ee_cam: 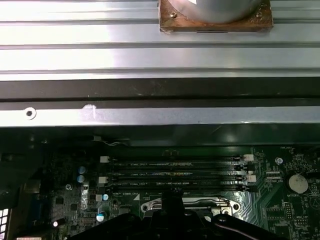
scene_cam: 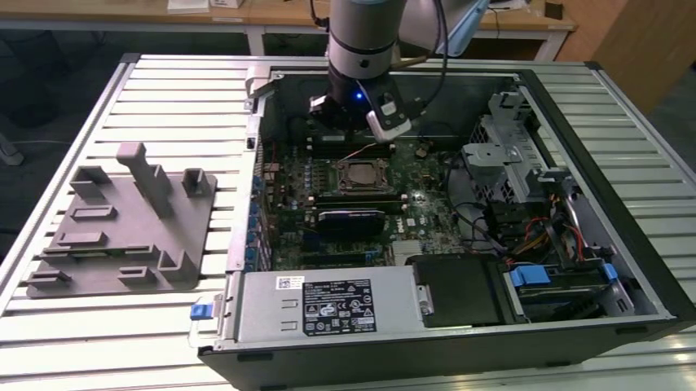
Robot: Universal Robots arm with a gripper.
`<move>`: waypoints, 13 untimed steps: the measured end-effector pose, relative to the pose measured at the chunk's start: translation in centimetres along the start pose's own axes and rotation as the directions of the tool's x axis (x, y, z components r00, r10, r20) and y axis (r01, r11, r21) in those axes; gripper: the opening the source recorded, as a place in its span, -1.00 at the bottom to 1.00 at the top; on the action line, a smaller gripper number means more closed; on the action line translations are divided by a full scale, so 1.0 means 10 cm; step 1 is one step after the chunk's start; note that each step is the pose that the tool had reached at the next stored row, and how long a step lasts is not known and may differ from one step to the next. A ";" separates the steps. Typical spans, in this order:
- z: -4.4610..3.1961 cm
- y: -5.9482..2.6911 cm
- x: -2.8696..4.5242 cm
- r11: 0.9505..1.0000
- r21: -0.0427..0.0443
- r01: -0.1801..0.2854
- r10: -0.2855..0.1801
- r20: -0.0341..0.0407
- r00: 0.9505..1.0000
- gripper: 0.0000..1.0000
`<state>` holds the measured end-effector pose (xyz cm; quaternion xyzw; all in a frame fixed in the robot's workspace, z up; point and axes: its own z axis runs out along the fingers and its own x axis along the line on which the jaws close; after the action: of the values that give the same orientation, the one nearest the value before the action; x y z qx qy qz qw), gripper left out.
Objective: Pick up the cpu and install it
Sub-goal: 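Install the first cpu locking lever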
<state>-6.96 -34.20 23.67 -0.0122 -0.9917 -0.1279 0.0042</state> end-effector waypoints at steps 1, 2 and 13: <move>0.007 -0.002 -0.001 1.000 0.000 0.000 0.000 0.001 1.000 -0.79; 0.014 -0.004 -0.001 1.000 0.000 0.001 -0.001 0.002 1.000 -0.79; 0.074 -0.019 -0.027 1.000 0.000 0.003 -0.003 0.009 1.000 -0.79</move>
<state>-6.71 -34.20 22.90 -0.0115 -0.9917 -0.1280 -0.0005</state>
